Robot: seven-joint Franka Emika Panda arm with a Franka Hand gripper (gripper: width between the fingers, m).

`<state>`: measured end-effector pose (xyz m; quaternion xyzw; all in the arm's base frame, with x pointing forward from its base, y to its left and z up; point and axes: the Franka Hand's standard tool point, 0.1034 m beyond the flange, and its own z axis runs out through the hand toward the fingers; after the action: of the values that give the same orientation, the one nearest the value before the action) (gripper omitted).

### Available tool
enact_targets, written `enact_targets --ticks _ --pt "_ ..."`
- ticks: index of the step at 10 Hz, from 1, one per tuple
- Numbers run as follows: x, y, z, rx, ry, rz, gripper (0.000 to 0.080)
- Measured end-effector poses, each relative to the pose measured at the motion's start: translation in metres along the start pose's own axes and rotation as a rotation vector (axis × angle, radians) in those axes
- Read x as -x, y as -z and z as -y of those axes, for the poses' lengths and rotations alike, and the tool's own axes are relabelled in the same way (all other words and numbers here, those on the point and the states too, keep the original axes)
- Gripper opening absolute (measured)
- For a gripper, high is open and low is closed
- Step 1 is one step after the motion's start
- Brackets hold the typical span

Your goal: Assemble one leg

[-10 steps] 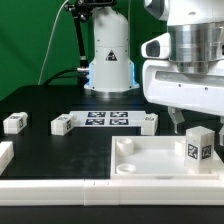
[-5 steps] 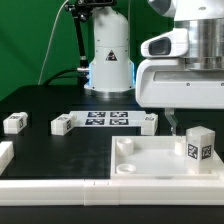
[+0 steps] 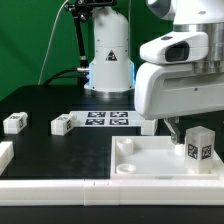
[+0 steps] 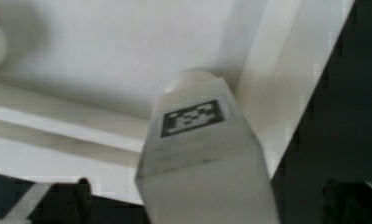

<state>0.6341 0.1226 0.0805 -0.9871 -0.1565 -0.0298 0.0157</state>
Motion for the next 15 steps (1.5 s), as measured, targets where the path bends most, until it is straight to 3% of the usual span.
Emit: enact_targets --ticks 2,4,5,6,7,15 --pt "0.0001 0.0 -0.0006 0.002 0.09 0.001 0.0649" --pt "0.0001 -0.0001 -0.0006 0.002 0.086 0.0 0.0395" --pt "0.0 0.0 -0.0002 0.0 0.056 0.0 0.0395" --pt "0.0001 0.0 -0.0003 0.0 0.057 0.0 0.029" --pt "0.0001 0.0 -0.0003 0.0 0.056 0.0 0.029" --pt "0.0018 0.0001 -0.0074 -0.015 -0.895 -0.011 0.029"
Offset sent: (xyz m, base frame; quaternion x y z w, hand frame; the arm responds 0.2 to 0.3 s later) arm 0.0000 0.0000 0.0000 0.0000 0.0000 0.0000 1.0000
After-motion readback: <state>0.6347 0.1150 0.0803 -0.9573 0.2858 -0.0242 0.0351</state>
